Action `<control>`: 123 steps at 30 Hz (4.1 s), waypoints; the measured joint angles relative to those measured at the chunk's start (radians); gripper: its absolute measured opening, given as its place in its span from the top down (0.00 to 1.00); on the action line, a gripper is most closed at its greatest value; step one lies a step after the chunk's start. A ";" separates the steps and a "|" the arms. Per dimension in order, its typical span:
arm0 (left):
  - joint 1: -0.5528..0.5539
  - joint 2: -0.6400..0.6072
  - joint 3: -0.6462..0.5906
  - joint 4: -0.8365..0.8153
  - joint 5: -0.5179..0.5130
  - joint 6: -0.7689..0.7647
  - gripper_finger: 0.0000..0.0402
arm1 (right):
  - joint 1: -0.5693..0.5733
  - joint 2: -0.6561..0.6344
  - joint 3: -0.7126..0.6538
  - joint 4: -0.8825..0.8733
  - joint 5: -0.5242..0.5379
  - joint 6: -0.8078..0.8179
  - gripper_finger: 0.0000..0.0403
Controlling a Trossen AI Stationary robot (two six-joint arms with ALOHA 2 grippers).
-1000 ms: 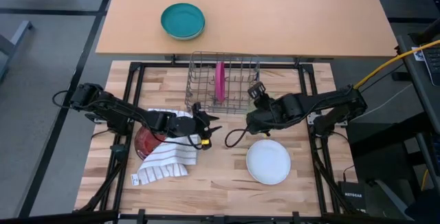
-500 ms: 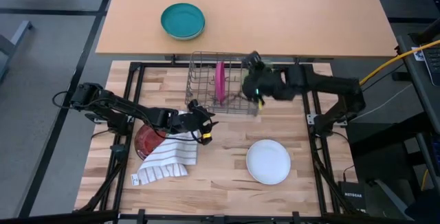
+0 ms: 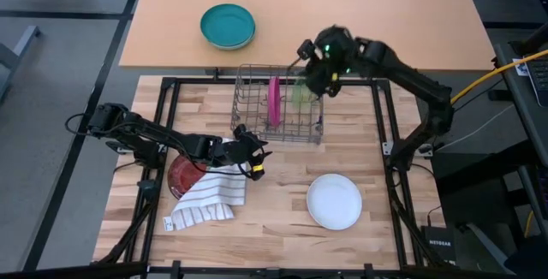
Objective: Sort dishes
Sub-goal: Put the transparent green plate in the dish rack, then put the white plate in the dish rack
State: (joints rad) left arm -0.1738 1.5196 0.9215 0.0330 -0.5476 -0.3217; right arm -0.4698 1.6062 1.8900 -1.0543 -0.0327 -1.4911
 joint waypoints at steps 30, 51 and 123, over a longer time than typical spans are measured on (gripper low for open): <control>0.056 0.000 0.000 0.001 -0.053 -0.076 0.61 | -0.441 0.000 -0.554 0.470 -0.868 -0.080 0.99; 0.056 0.000 0.000 0.001 -0.053 -0.126 0.61 | -0.510 0.018 -0.694 0.666 -1.015 -0.165 0.99; 0.065 0.000 0.000 0.000 -0.053 -0.143 0.61 | -0.367 0.159 -0.137 -0.348 -0.112 0.377 0.71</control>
State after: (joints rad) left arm -0.1085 1.5196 0.9211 0.0326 -0.6003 -0.4644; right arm -0.8371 1.7653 1.7532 -1.4027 -0.1444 -1.1139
